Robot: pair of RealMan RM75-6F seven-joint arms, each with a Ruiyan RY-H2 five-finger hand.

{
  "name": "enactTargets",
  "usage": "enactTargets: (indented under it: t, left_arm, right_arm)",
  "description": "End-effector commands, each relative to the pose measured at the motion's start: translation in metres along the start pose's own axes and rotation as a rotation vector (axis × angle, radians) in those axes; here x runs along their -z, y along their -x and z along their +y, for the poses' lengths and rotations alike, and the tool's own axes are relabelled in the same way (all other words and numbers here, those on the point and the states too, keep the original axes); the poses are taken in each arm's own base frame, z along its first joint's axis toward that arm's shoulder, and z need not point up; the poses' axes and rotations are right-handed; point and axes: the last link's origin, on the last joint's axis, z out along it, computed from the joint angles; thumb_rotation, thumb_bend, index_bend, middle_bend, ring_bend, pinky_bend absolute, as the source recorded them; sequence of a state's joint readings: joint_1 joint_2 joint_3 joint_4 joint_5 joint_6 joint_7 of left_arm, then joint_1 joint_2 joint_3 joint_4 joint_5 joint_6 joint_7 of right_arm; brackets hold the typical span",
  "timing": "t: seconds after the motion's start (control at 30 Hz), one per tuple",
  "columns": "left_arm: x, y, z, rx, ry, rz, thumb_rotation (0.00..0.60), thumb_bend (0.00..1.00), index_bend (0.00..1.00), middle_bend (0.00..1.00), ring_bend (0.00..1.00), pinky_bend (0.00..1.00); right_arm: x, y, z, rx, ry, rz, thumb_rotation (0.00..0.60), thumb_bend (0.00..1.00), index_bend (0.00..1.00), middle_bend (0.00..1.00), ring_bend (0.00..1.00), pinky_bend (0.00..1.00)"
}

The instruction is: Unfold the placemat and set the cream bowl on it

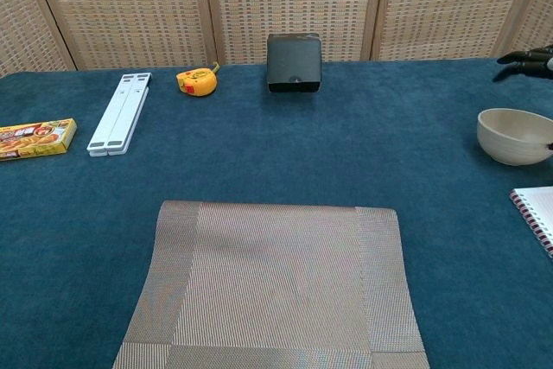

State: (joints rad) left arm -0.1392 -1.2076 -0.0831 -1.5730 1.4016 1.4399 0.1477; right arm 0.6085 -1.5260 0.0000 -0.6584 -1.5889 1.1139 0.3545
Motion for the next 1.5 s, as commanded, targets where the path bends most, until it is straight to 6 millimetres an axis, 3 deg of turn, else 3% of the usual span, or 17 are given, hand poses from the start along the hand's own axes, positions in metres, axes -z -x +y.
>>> enactTargets:
  t: [0.03, 0.17, 0.33, 0.53, 0.67, 0.83, 1.0, 1.5]
  left_arm:
    - [0.000, 0.000, 0.000, 0.000, 0.001, 0.000, 0.600, 0.00, 0.00, 0.00, 0.00, 0.00]
    - [-0.001, 0.002, 0.006, -0.001, 0.048, -0.006, 0.600, 0.00, 0.00, 0.00, 0.00, 0.00]
    - [-0.008, 0.005, 0.027, 0.070, 0.203, -0.025, 0.600, 0.00, 0.00, 0.00, 0.00, 0.00]
    - [-0.015, 0.020, 0.066, 0.088, 0.510, -0.127, 0.600, 0.00, 0.01, 0.00, 0.00, 0.00]
    - [-0.014, 0.035, 0.099, 0.034, 0.759, -0.228, 0.600, 0.00, 0.10, 0.00, 0.00, 0.00]
    - [-0.012, 0.054, 0.124, -0.043, 0.964, -0.292, 0.600, 0.00, 0.22, 0.00, 0.00, 0.00]
    - [-0.010, 0.071, 0.132, -0.094, 1.077, -0.306, 0.600, 0.00, 0.29, 0.00, 0.00, 0.00]
    - [0.003, 0.108, 0.146, -0.135, 1.260, -0.292, 0.600, 0.00, 0.31, 0.00, 0.00, 0.00]
  right_arm:
    - [0.016, -0.018, 0.001, -0.029, -0.026, 0.070, 0.600, 0.00, 0.04, 0.00, 0.00, 0.00]
    - [0.053, -0.042, 0.002, -0.051, -0.022, 0.166, 0.600, 0.00, 0.04, 0.00, 0.00, 0.00]
    - [0.093, -0.051, 0.003, -0.076, 0.045, 0.193, 0.600, 0.00, 0.04, 0.00, 0.00, 0.00]
    - [0.135, -0.036, -0.002, -0.110, 0.127, 0.225, 0.600, 0.00, 0.09, 0.00, 0.00, 0.00]
    - [0.154, -0.026, -0.014, -0.143, 0.179, 0.240, 0.600, 0.00, 0.10, 0.00, 0.00, 0.00]
    - [0.163, -0.024, -0.022, -0.128, 0.196, 0.238, 0.600, 0.00, 0.12, 0.00, 0.00, 0.00]
    - [0.163, -0.025, -0.019, -0.131, 0.217, 0.235, 0.600, 0.00, 0.12, 0.00, 0.00, 0.00]
    - [0.162, -0.027, -0.012, -0.148, 0.236, 0.234, 0.600, 0.00, 0.13, 0.00, 0.00, 0.00]
